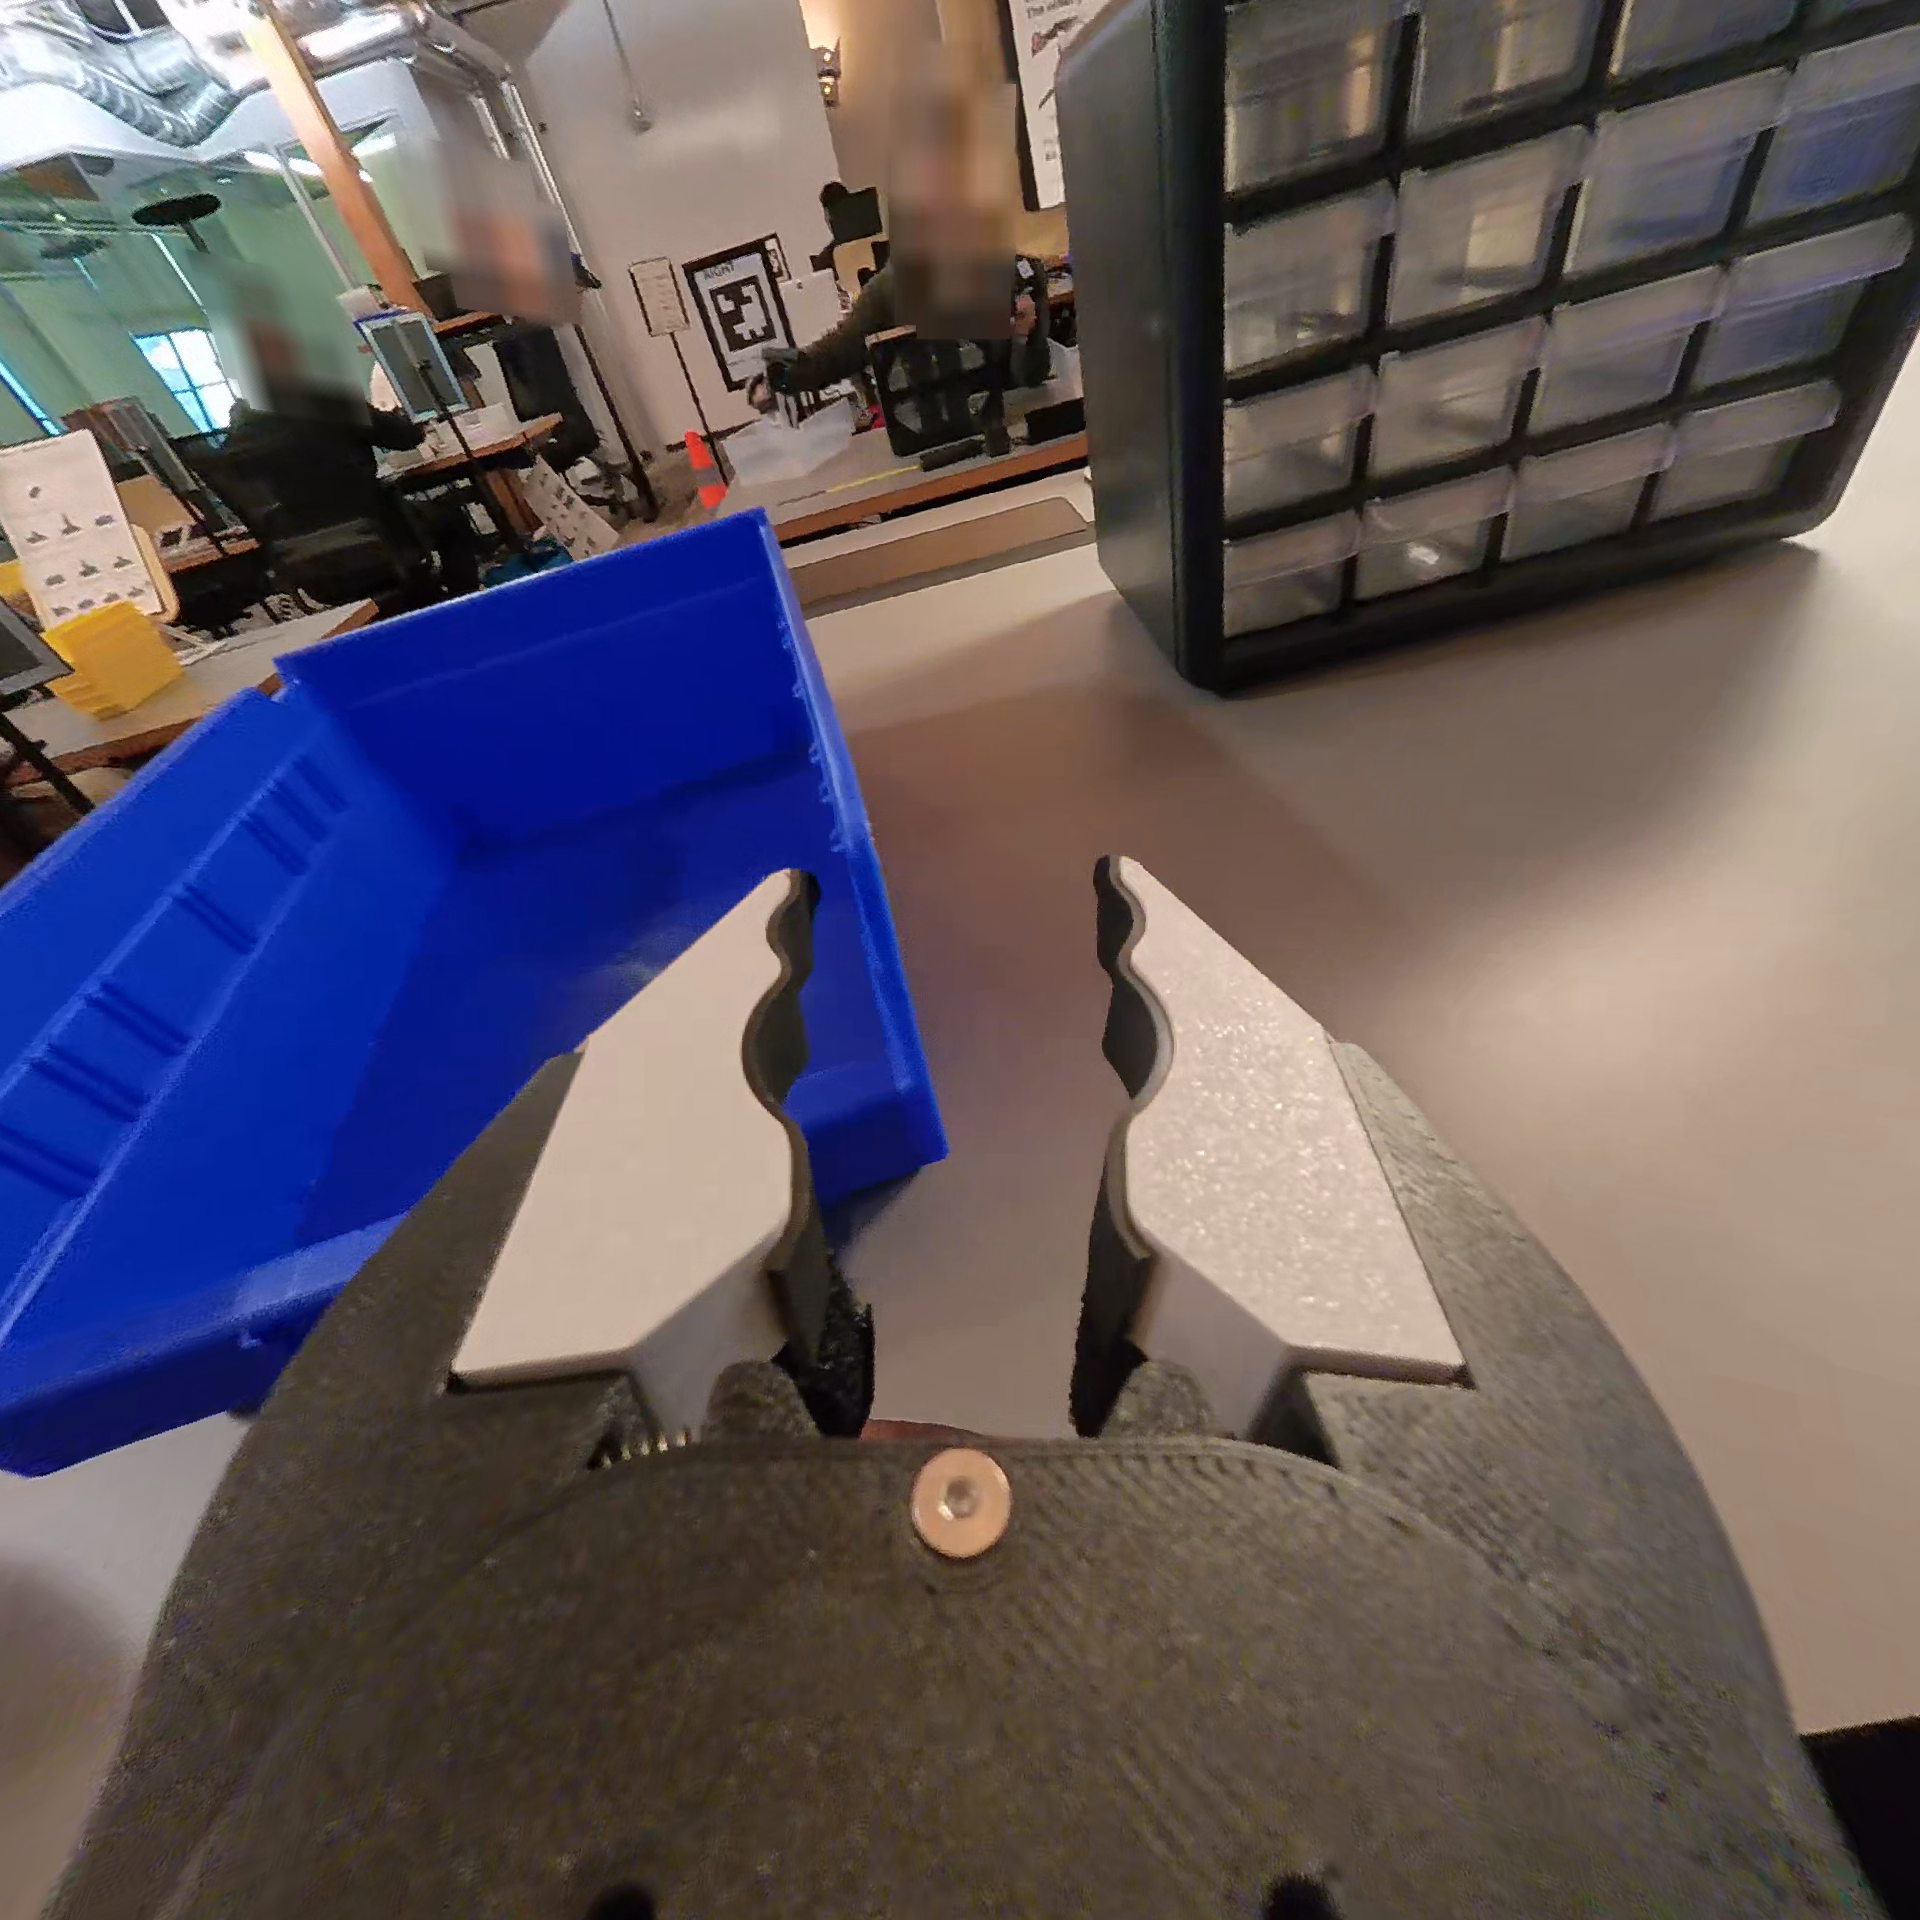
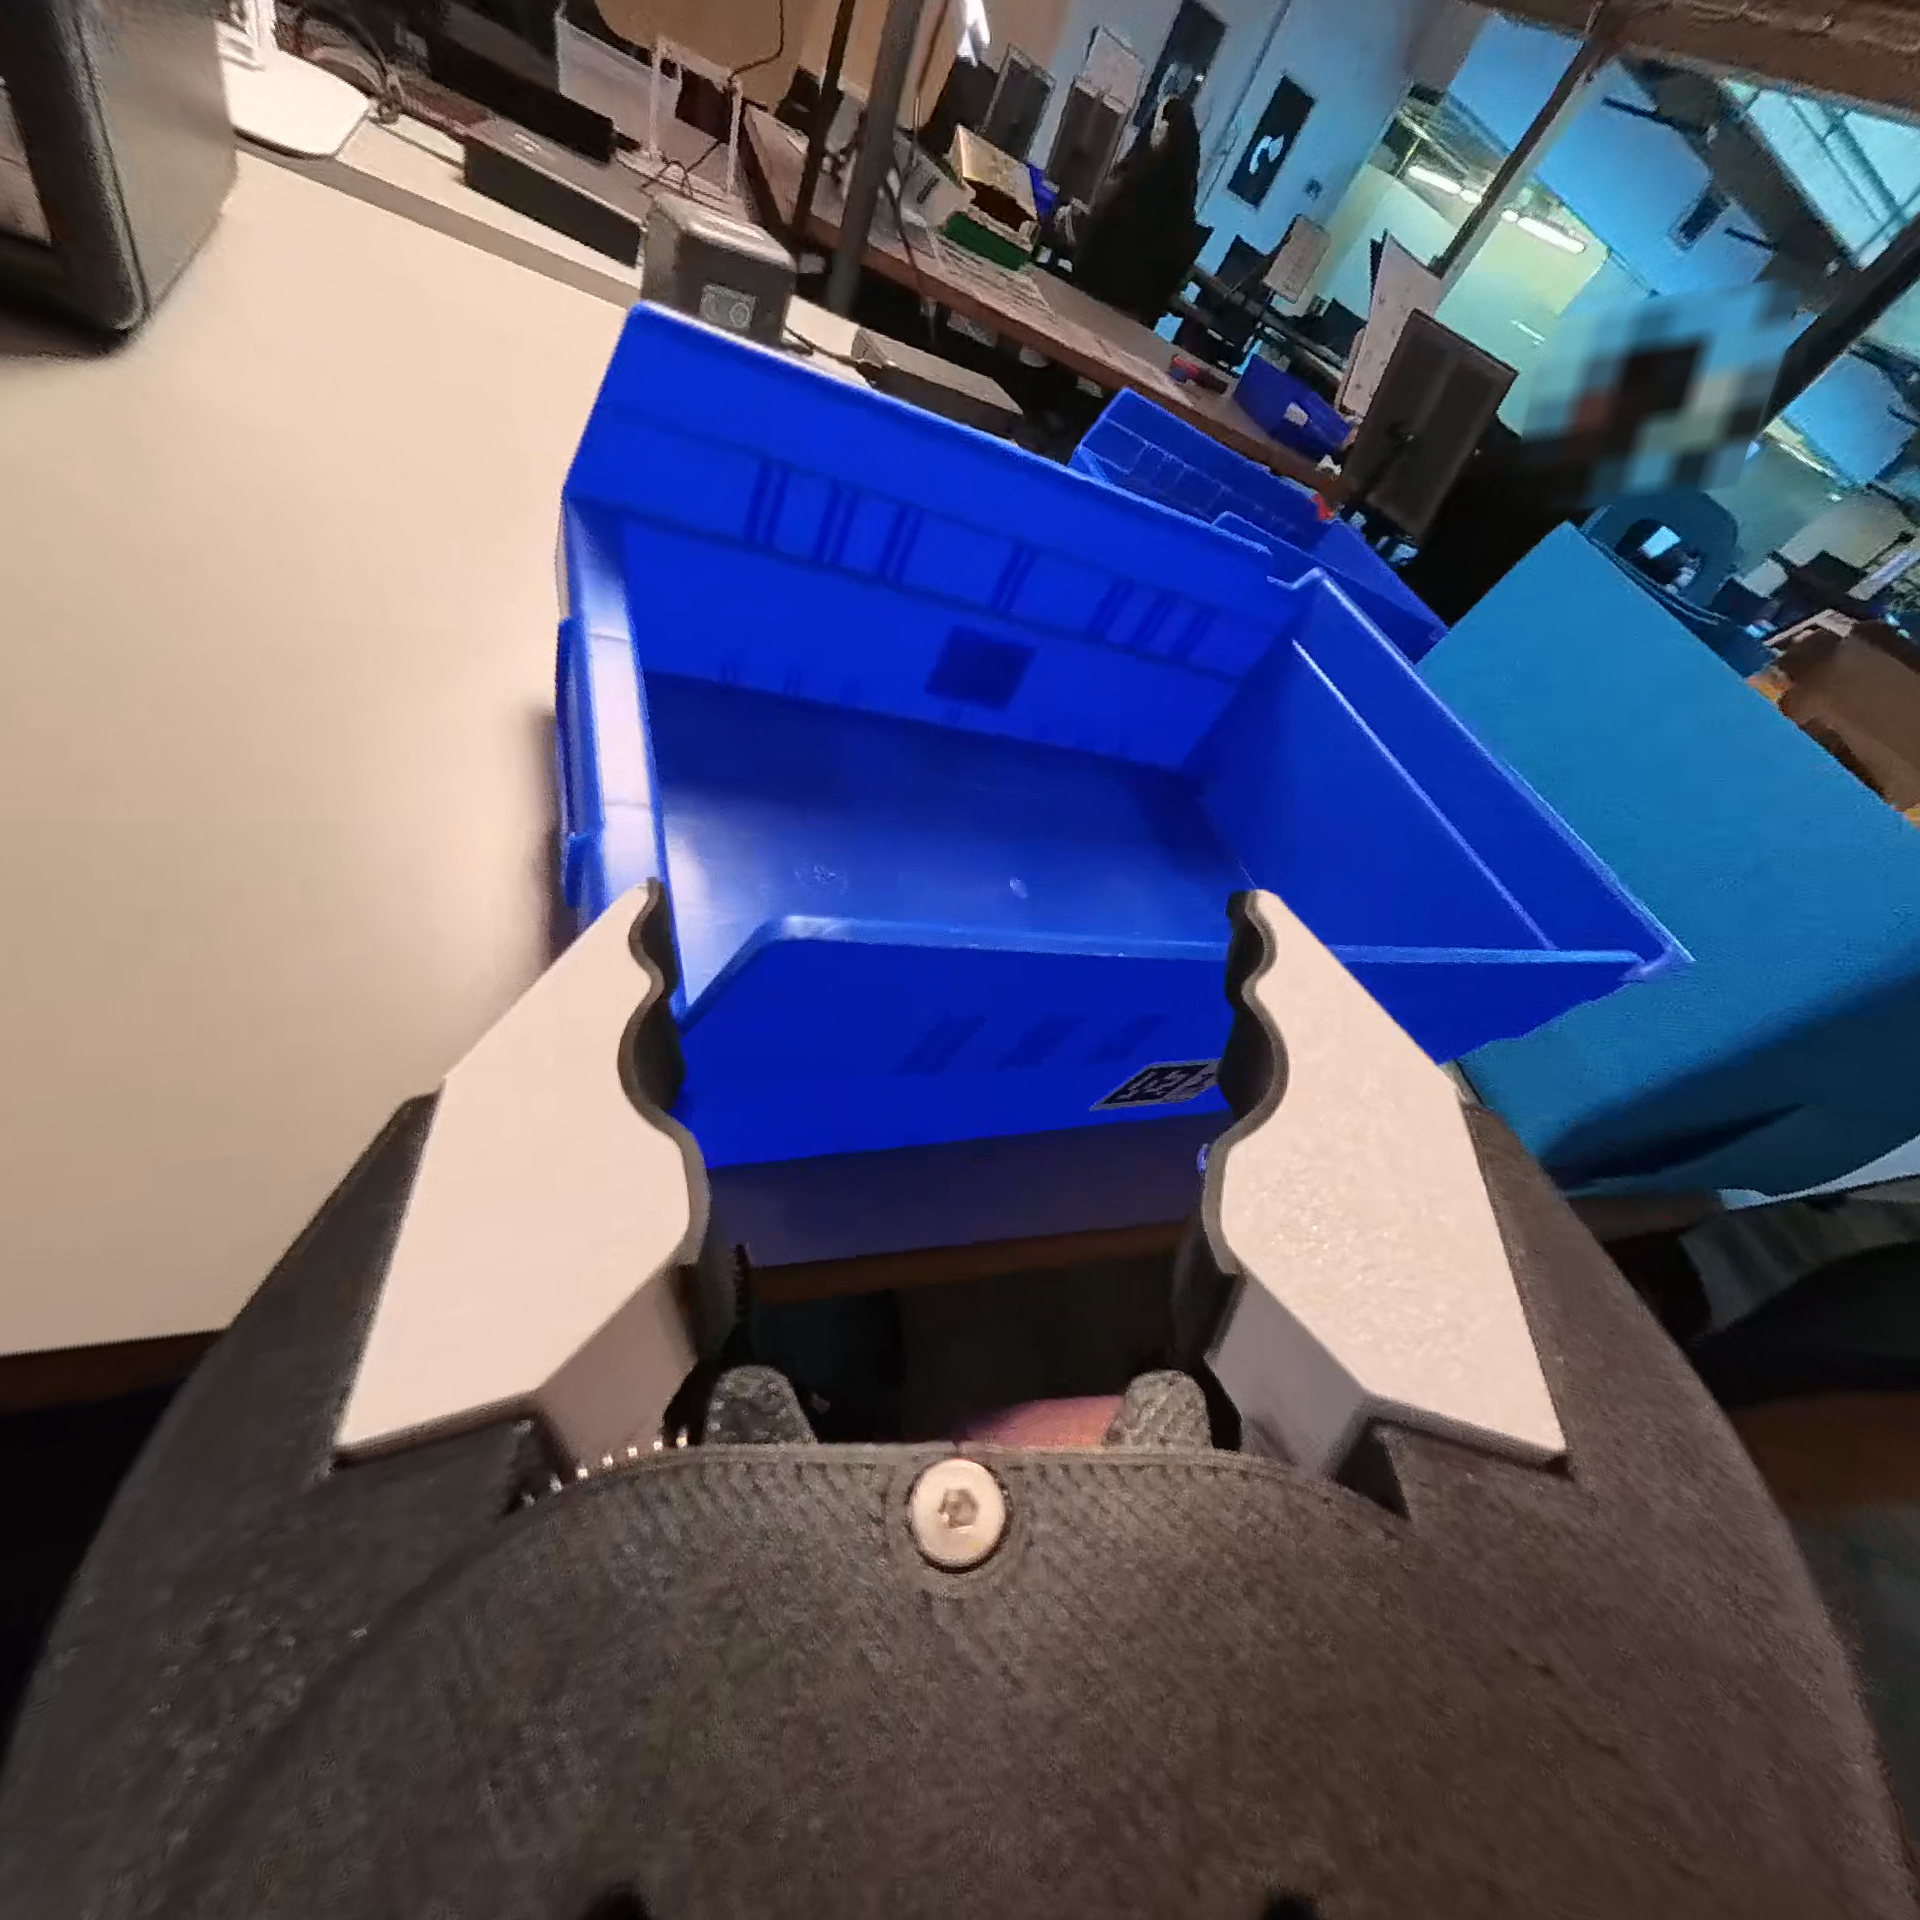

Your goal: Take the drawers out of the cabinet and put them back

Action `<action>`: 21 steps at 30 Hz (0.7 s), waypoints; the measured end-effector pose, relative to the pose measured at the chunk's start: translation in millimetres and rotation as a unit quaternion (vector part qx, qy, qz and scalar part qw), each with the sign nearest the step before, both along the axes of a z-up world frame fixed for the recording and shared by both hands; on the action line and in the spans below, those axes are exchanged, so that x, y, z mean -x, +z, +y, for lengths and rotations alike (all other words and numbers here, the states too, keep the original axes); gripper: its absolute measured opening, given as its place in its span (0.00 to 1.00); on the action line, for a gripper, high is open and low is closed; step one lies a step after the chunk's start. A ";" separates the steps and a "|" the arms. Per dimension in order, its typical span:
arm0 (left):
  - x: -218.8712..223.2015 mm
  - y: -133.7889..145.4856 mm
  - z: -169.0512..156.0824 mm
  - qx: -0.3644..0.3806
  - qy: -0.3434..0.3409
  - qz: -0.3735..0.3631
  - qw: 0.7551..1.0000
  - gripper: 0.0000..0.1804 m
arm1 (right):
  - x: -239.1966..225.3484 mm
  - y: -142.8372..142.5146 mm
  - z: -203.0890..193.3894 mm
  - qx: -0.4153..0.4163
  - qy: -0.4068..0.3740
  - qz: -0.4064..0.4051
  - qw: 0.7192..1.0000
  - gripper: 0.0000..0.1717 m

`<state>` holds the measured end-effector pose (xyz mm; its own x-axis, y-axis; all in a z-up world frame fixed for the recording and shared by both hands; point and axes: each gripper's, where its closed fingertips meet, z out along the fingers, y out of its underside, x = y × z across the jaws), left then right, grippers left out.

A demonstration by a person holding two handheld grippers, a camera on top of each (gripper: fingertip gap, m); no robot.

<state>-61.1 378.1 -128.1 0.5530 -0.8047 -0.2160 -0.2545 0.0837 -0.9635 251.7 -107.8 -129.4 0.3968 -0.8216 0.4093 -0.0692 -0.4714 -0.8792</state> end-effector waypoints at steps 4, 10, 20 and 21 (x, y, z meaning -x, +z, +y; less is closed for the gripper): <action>-6.2 -1.1 -6.2 -0.001 -0.009 0.004 1.000 0.30 | -8.5 1.1 1.3 0.013 0.090 -0.005 0.996 0.54; -3.6 1.8 -7.9 0.003 -0.013 0.003 1.000 0.30 | -13.1 1.5 -6.9 0.024 0.202 0.012 0.979 0.37; -1.1 8.1 -21.9 -0.002 -0.026 -0.003 1.000 0.29 | -30.8 -22.9 -43.6 -0.075 -0.023 0.054 0.995 0.40; -1.5 6.9 -22.4 -0.002 -0.028 0.002 1.000 0.29 | -34.6 -21.3 -44.0 -0.075 -0.024 0.052 0.996 0.36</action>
